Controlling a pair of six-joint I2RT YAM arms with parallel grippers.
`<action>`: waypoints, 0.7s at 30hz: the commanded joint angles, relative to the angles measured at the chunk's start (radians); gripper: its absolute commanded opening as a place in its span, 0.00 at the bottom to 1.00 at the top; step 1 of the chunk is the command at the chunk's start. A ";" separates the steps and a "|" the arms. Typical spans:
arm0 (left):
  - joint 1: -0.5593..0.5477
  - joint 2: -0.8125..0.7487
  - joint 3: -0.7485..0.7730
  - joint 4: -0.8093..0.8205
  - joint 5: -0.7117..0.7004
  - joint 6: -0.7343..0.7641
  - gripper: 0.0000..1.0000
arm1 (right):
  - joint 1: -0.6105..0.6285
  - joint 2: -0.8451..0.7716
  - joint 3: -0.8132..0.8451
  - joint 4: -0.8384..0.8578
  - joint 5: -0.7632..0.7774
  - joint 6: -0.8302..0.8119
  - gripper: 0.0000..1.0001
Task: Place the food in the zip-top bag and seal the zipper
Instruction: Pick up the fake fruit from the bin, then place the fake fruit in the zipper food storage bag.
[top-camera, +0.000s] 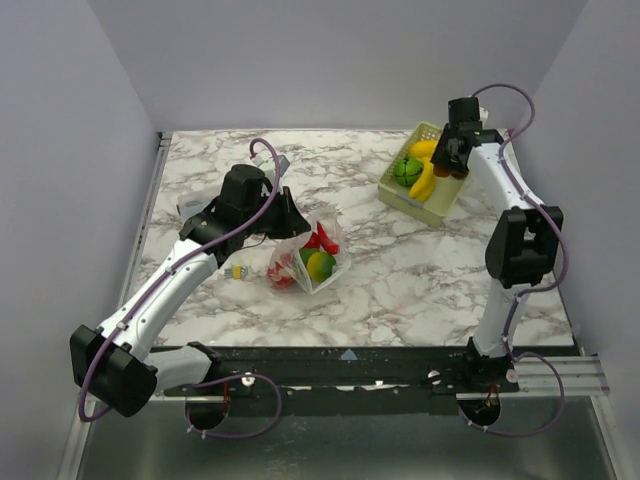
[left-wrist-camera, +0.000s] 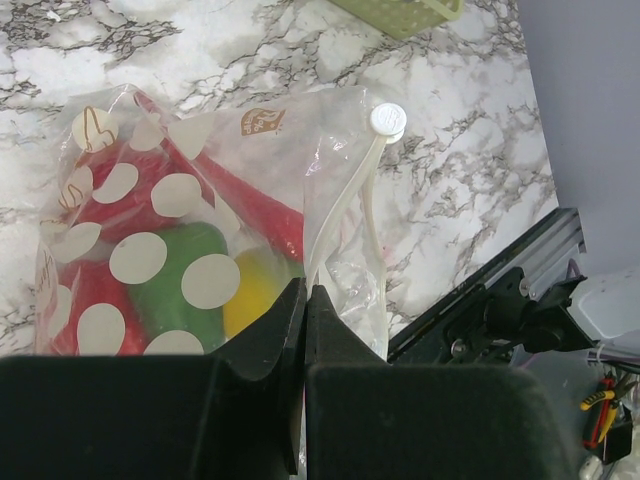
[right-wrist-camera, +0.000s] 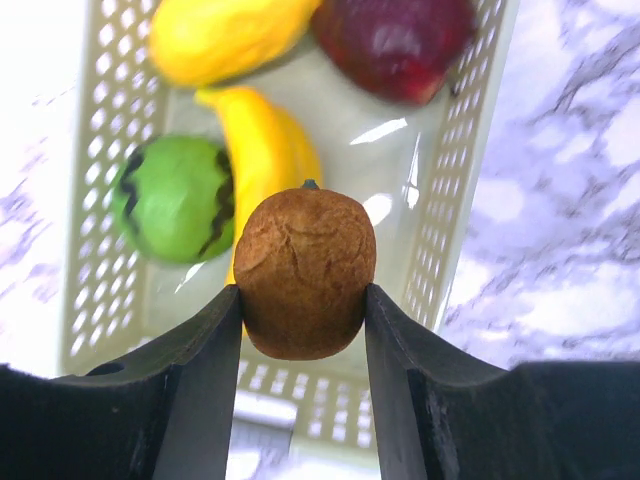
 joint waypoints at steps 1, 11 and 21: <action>0.001 0.000 -0.006 0.019 0.022 -0.004 0.00 | 0.004 -0.251 -0.259 0.125 -0.285 0.068 0.10; 0.012 0.006 0.000 0.012 0.025 -0.004 0.00 | 0.034 -0.776 -0.883 0.477 -1.019 0.219 0.08; 0.021 0.020 0.006 0.009 0.045 -0.010 0.00 | 0.405 -1.053 -1.082 0.692 -0.967 0.371 0.09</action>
